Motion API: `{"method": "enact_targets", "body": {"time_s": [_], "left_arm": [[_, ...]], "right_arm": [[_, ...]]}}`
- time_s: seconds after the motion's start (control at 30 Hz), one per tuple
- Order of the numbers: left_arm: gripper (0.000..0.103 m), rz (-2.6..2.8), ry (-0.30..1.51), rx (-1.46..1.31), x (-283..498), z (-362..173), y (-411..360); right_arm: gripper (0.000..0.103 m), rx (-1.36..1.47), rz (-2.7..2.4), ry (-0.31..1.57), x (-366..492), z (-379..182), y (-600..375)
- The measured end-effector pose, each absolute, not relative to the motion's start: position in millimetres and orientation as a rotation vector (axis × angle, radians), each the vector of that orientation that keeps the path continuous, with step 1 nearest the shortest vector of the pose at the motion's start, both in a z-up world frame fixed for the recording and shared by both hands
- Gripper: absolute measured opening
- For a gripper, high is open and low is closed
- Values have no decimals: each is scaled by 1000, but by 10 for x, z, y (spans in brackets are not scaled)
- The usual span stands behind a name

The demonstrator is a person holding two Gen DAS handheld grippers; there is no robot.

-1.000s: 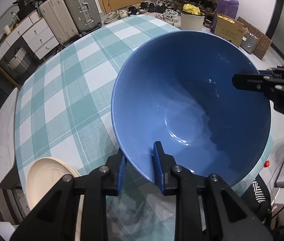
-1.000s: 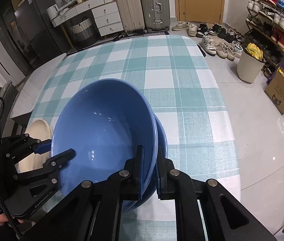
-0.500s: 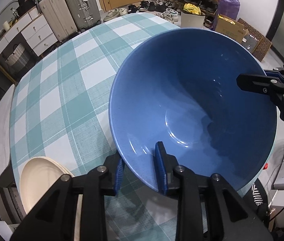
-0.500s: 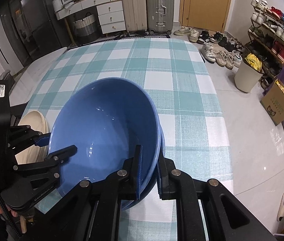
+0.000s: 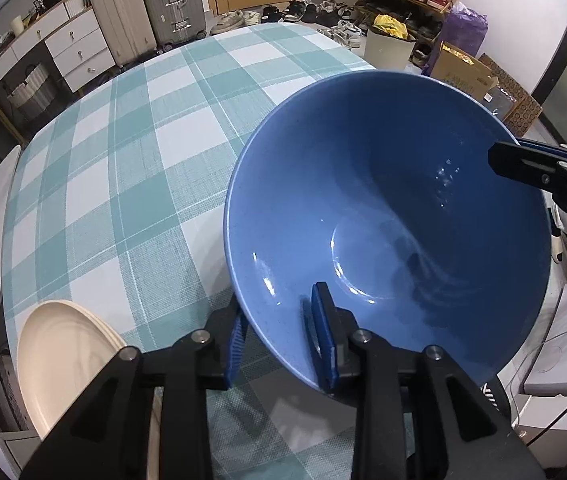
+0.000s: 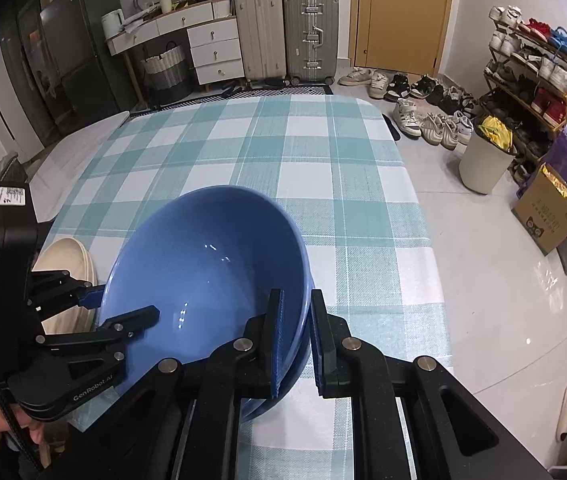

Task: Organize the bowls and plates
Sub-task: 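Lower the held bowl into the other blue bowl and open both tools, then raise both tools away from the stacked blue bowls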

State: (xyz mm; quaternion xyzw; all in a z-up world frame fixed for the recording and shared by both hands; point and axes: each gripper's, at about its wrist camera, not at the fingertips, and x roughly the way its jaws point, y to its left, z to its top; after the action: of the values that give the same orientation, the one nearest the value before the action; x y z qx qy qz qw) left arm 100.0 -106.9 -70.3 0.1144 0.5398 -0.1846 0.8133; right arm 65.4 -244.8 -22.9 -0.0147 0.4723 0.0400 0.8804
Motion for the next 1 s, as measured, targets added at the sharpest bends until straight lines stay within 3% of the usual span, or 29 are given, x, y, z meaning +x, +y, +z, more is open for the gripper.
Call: {"method": "enact_targets", "body": {"time_s": [0.17, 0.23, 0.5, 0.57, 0.6, 0.7, 0.77, 0.83, 1.0], "left_arm": [[35, -382, 1158, 215, 1031, -708, -1033], [45, -370, 1163, 208, 1065, -723, -1018], [47, -353, 1151, 161, 1119, -651, -979], [51, -336, 1135, 148, 1100, -628, -956], [54, -334, 1131, 145, 1097, -624, -949], [61, -313, 1116, 115, 1110, -614, -886], [68, -300, 1092, 82, 1111, -585, -829], [80, -265, 1054, 82, 1082, -540, -799], [84, -241, 989, 85, 987, -470, -774]], "right_arm": [[12, -4, 92, 962, 659, -206, -2521], [12, 13, 102, 945, 658, -184, -2564], [12, 48, 144, 953, 746, -262, -2615], [13, 57, 132, 951, 742, -290, -2638], [16, 42, 117, 945, 743, -295, -2626], [38, 3, 124, 915, 739, -269, -2552], [61, 5, 145, 884, 711, -220, -2522], [72, 14, 155, 837, 656, -162, -2508], [87, 50, 181, 782, 538, -148, -2495]]}}
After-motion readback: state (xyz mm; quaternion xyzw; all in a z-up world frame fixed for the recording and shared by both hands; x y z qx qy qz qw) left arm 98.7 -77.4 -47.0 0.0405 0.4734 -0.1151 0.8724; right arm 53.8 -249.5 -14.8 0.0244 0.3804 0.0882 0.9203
